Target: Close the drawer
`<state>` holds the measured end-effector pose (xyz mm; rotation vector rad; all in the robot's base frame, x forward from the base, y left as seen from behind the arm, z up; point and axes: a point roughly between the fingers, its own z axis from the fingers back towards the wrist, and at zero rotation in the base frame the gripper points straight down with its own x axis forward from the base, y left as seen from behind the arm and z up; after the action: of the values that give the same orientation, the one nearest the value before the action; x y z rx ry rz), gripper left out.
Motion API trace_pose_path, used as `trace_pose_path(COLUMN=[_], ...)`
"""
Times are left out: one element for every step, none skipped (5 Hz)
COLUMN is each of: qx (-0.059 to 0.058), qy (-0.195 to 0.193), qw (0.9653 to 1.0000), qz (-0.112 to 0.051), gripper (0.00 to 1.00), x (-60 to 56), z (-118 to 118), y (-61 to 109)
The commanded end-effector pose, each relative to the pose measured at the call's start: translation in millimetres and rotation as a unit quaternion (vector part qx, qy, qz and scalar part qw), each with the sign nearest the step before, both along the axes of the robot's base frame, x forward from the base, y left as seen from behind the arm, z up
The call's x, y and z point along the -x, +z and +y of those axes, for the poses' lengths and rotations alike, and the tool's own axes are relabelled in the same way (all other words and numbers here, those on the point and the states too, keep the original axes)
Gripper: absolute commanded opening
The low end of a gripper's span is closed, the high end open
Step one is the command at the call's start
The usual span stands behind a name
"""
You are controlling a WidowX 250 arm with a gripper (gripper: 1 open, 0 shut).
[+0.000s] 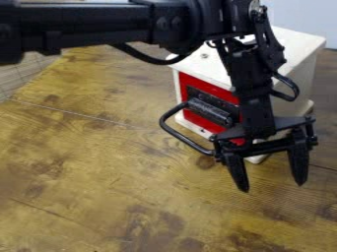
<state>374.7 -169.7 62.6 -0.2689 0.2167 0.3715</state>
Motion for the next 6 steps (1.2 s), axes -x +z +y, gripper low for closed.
trace_pose_path(qx=[0.004,-0.003,-0.008,-0.013,-0.018,-0.023], qy=[0.007,-0.028,-0.066,-0.077,-0.06,-0.097], qw=[0.9992,0.9988,0.9971,0.9964,0.9976,0.9946], qz=[-0.039,-0.039,-0.038,-0.034,-0.029,-0.026], gripper=[1.0,1.0,1.0,1.0,1.0,1.0], x=[-8.8,-5.2,-2.4,-2.1,-1.0,-4.0], z=[8.0,7.7,7.2,16.3,15.6,9.1], y=[10.0,6.8,5.4,-0.3,-3.8,-5.9])
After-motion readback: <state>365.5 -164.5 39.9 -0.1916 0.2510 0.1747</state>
